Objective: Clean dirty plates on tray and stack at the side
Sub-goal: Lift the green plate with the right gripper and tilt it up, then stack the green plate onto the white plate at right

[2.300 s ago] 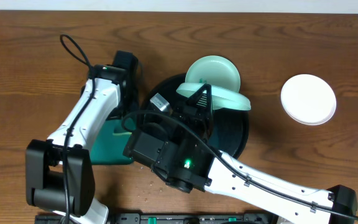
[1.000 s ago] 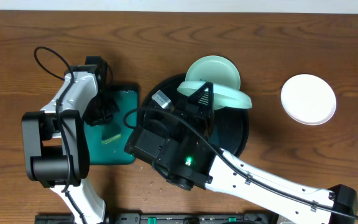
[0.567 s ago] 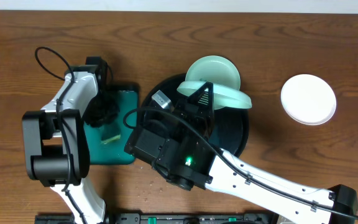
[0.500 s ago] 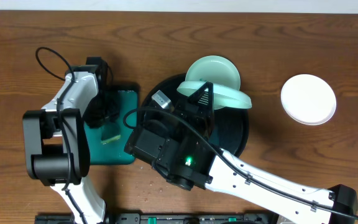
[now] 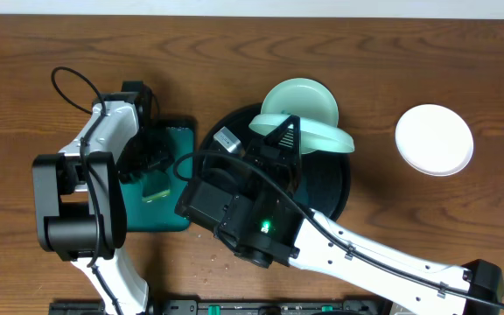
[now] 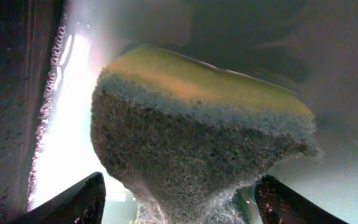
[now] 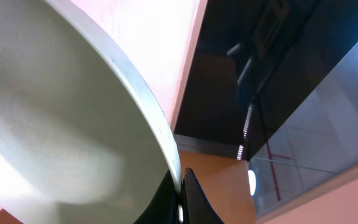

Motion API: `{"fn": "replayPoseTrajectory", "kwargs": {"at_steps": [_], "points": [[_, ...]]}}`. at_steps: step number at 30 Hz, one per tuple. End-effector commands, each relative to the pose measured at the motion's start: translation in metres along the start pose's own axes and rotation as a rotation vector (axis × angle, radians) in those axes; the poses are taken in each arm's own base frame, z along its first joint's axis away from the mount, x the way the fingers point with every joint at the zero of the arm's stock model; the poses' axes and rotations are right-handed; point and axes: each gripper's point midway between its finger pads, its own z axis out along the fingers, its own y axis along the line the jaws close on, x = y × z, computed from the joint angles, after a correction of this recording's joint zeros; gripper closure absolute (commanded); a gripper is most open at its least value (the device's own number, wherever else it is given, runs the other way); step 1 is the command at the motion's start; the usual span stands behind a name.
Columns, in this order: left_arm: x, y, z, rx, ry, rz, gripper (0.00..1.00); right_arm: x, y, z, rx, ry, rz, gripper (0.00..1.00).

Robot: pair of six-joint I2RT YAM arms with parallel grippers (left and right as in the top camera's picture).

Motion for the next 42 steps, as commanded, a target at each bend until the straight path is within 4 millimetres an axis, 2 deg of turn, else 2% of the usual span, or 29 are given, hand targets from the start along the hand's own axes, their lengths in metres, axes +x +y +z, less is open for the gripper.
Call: {"fn": "replayPoseTrajectory", "kwargs": {"at_steps": [1, 4, 6, 8, 10, 13, 17, 20, 24, 28, 33, 39, 42], "points": [[0.006, 0.001, 0.007, -0.006, 0.031, 0.005, 0.23, 0.005, 0.0, 0.006, -0.073, -0.019, 0.206, 0.99], [0.007, 0.001, 0.007, -0.007, 0.033, 0.009, 0.23, 0.005, 0.056, 0.017, -0.389, -0.005, 0.427, 0.99], [0.007, 0.001, 0.007, -0.007, 0.033, 0.008, 0.23, 0.013, 0.093, 0.028, -0.609, 0.117, 0.642, 0.99], [0.006, 0.001, 0.007, -0.005, 0.03, 0.008, 0.23, 0.025, 0.116, 0.042, -0.744, 0.257, 0.815, 0.99], [0.006, 0.0, 0.007, -0.004, 0.028, 0.008, 0.22, 0.039, 0.128, 0.061, -0.813, 0.375, 0.948, 0.99], [0.006, 0.001, 0.007, -0.004, 0.029, 0.008, 0.18, 0.062, 0.134, 0.091, -0.827, 0.508, 1.109, 0.99], [0.006, 0.001, 0.007, -0.005, 0.029, 0.008, 0.18, 0.092, 0.145, 0.122, -0.882, 0.636, 1.256, 0.99], [0.006, 0.001, 0.007, -0.005, 0.029, 0.008, 0.18, 0.127, 0.155, 0.144, -0.906, 0.759, 1.377, 0.99], [0.006, 0.001, 0.007, -0.005, 0.03, 0.008, 0.18, 0.192, 0.171, 0.171, -0.889, 0.941, 1.549, 0.99], [0.007, 0.001, 0.007, -0.006, 0.032, 0.008, 0.18, 0.253, 0.194, 0.182, -0.842, 1.094, 1.655, 0.99], [0.007, 0.001, 0.007, -0.006, 0.032, 0.008, 0.18, 0.306, 0.239, 0.181, -0.804, 1.25, 1.774, 0.98], [0.007, 0.001, 0.007, -0.006, 0.033, 0.008, 0.18, 0.326, 0.285, 0.175, -0.833, 1.296, 1.991, 0.99], [0.007, 0.001, 0.007, -0.006, 0.033, 0.008, 0.18, 0.331, 0.3, 0.176, -0.796, 1.316, 2.058, 0.98]]}}
